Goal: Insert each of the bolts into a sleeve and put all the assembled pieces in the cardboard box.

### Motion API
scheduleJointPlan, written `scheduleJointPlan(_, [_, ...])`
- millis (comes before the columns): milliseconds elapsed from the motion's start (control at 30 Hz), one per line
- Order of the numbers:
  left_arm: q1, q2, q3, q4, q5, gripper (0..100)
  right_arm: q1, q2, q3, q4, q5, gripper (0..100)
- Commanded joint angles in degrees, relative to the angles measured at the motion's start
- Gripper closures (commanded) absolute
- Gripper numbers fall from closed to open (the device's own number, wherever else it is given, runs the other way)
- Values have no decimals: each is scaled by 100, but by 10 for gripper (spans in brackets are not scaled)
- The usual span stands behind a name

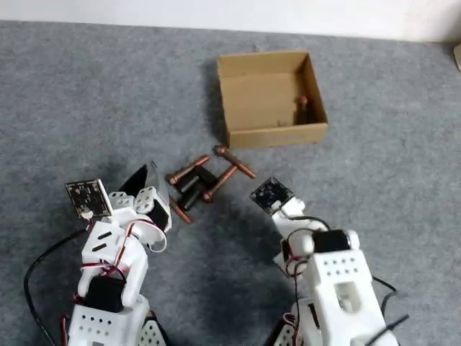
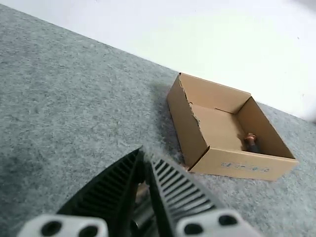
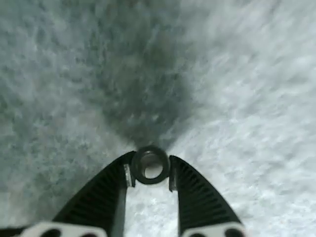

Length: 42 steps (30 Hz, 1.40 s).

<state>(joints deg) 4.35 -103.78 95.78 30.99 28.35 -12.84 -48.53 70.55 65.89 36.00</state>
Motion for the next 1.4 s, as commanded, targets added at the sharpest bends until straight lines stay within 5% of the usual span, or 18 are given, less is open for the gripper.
scheduleJointPlan(0, [-40, -75, -119, -123, 9, 993, 75, 1138, -585, -365, 79, 992])
scheduleJointPlan(333, [-40, -75, -110, -123, 9, 993, 40, 2202, -1754, -409, -598, 885])
scheduleJointPlan(1367, [-31, -75, -110, -123, 9, 993, 40, 2141, -541, -1982, -853, 885])
